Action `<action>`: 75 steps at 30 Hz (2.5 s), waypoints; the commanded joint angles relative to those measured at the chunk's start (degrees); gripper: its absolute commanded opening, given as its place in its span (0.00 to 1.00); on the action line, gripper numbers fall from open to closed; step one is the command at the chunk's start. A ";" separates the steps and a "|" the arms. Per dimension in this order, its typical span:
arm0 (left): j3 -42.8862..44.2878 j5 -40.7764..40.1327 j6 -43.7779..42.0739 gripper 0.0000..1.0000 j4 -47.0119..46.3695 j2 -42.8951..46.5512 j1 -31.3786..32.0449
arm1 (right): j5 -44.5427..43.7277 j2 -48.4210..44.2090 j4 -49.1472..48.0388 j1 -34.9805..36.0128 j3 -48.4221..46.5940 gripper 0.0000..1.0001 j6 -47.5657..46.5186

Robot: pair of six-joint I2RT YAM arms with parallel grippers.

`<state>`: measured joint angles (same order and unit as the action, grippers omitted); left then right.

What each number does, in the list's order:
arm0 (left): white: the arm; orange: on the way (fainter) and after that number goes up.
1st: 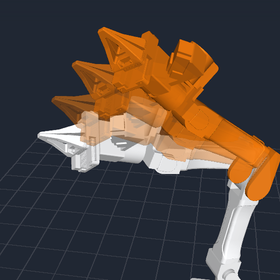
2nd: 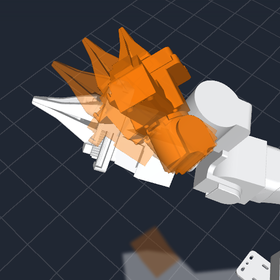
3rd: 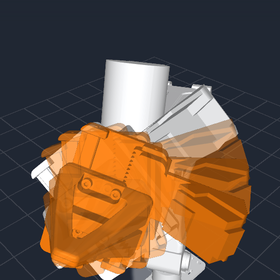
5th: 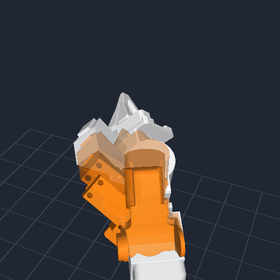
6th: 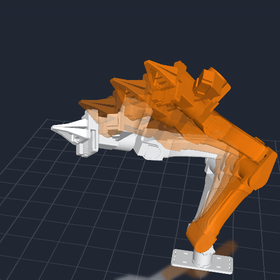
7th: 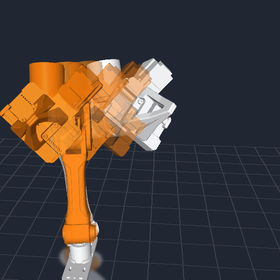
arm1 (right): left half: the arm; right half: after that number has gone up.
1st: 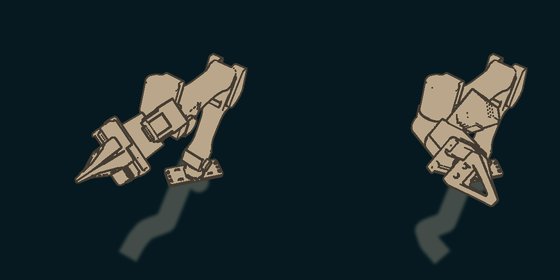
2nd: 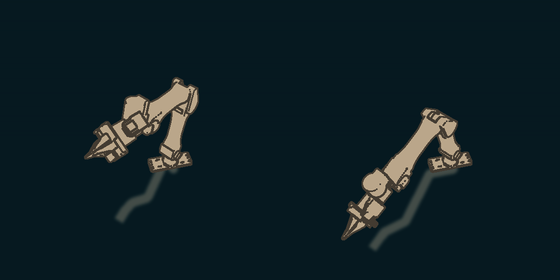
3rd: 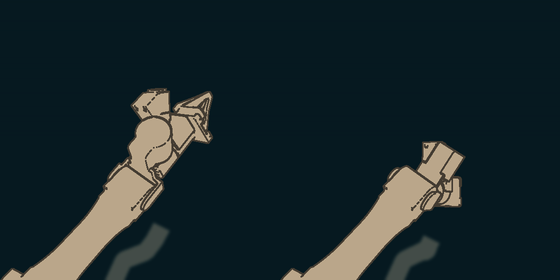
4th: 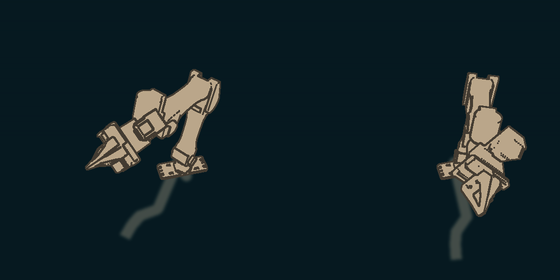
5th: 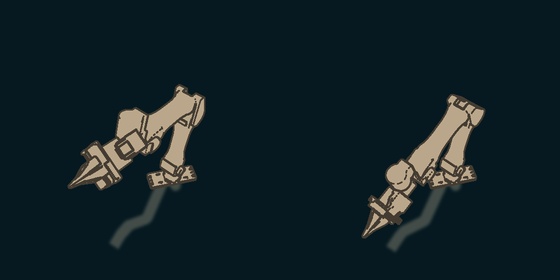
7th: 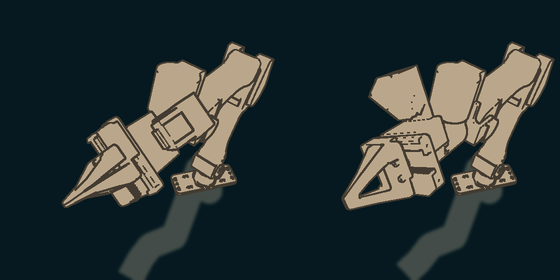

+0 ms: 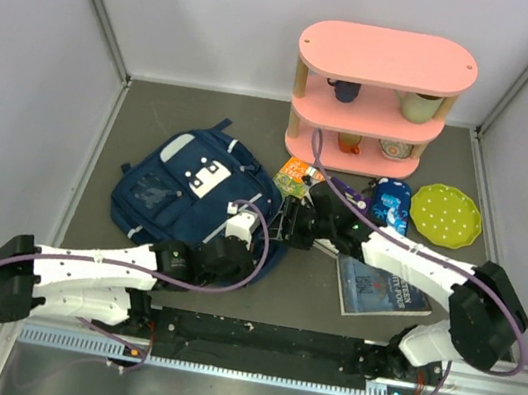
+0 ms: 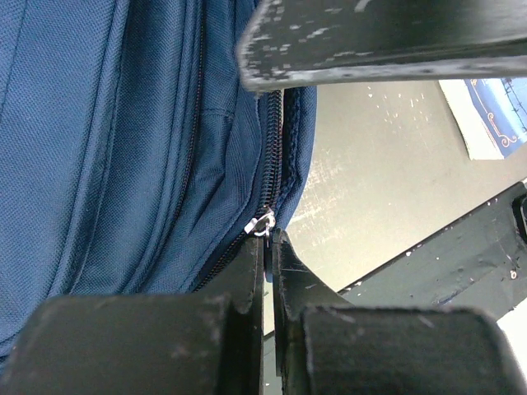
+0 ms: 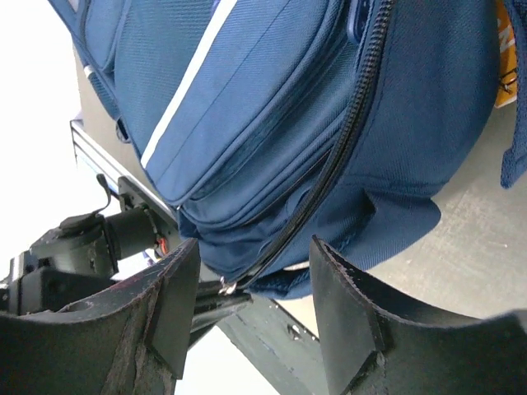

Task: Pack the student bag
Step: Unzip the student bag at the center of the board.

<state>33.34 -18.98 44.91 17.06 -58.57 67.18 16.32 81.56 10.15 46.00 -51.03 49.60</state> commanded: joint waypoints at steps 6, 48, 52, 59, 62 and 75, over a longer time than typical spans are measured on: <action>2.43 1.14 -2.45 0.00 -5.98 1.43 -0.12 | -0.76 6.86 -2.51 0.93 -2.94 0.47 0.41; -0.38 -12.83 29.80 0.00 44.19 12.42 -12.50 | -5.33 7.47 2.15 -7.77 -11.82 0.00 -8.47; -1.44 -11.09 25.25 0.00 38.71 14.26 -17.42 | -4.72 6.77 1.72 -7.77 -10.94 0.00 -8.21; -2.67 -10.63 24.53 0.00 37.60 12.43 -20.50 | -3.75 6.24 0.75 -7.85 -9.62 0.00 -7.77; -2.76 -11.16 24.71 0.00 38.40 11.72 -22.78 | -3.57 5.72 0.48 -7.77 -8.83 0.00 -7.59; -2.32 -11.25 22.77 0.00 37.69 10.58 -26.13 | -2.78 5.01 -1.27 -7.77 -6.99 0.00 -6.19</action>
<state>31.24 -27.88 68.55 55.07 -47.24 41.85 15.94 89.97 14.24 39.94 -58.46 42.96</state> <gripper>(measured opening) 0.025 0.010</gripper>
